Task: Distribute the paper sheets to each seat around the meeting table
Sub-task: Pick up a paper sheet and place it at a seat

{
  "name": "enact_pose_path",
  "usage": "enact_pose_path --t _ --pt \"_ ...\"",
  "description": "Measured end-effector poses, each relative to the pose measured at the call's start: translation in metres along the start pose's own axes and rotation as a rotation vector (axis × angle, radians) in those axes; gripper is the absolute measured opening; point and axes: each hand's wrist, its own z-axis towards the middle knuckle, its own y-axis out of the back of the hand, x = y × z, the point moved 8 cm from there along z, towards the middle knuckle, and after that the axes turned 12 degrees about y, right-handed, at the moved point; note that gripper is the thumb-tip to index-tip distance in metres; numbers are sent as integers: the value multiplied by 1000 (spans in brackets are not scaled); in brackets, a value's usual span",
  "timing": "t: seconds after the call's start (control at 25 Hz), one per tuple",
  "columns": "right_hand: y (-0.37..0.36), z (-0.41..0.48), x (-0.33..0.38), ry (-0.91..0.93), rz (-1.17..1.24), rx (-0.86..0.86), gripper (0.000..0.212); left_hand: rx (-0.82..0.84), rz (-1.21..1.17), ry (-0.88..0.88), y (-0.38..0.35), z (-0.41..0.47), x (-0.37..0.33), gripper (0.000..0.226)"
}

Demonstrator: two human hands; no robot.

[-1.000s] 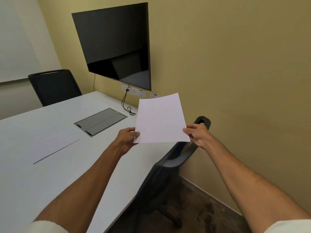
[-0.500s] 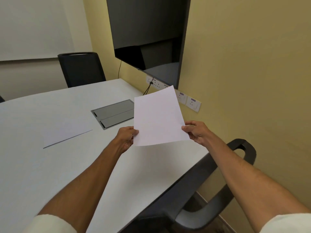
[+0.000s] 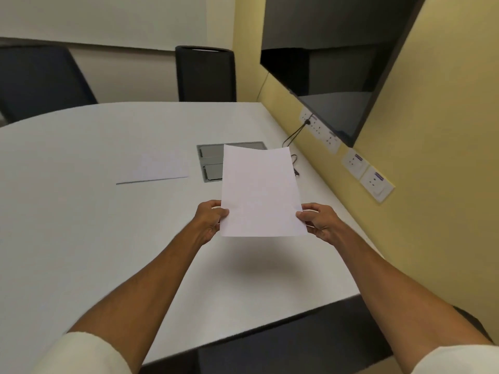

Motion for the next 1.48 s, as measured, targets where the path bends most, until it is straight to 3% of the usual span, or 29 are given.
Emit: enact_pose_path --t 0.36,0.96,1.48 --pt "-36 48 -54 -76 -52 214 27 -241 -37 77 25 25 47 34" --pt "-37 85 -186 -243 -129 123 24 -325 27 276 28 110 150 33" --pt "-33 88 -209 -242 -297 124 29 -452 247 248 35 119 167 22"
